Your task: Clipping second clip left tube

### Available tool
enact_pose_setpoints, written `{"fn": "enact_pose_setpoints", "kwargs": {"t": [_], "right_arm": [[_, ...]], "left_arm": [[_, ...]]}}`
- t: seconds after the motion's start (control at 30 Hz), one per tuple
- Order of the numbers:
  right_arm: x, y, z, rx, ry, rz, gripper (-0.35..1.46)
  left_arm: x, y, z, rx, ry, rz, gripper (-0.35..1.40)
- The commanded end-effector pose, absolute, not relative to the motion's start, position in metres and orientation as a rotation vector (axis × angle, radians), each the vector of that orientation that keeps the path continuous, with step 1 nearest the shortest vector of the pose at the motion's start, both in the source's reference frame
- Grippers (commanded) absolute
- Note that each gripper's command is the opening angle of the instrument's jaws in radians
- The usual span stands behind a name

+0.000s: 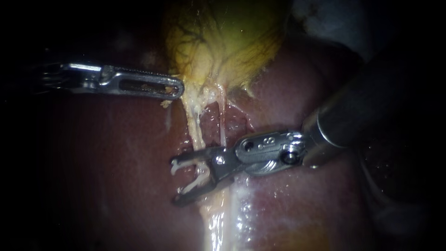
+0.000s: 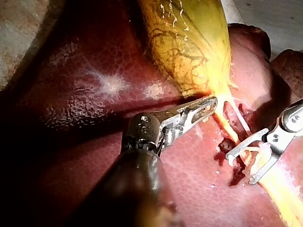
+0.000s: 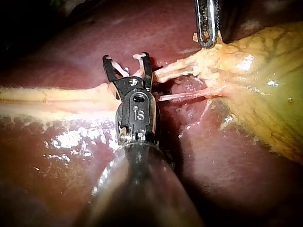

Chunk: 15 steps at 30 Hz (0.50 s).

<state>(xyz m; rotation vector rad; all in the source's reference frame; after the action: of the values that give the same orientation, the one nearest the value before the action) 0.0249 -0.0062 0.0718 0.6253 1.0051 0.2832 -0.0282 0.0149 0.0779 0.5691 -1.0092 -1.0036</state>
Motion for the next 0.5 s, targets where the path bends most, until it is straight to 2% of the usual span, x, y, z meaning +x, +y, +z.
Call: {"fn": "enact_pose_setpoints", "kwargs": {"t": [0.03,0.27,0.5], "right_arm": [[0.0249,-0.0062,0.0717,0.625,1.005,0.282,0.51],[0.0240,-0.0059,0.0703,0.639,1.008,0.287,0.53],[0.0217,-0.0049,0.0690,0.672,1.022,0.315,0.53]], "left_arm": [[-0.0282,0.0149,0.0779,0.569,-1.009,-1.003,-0.35],[-0.0277,0.0150,0.0777,0.570,-1.009,-1.002,-0.35],[-0.0258,0.0158,0.0765,0.556,-1.009,-1.009,-0.35]]}}
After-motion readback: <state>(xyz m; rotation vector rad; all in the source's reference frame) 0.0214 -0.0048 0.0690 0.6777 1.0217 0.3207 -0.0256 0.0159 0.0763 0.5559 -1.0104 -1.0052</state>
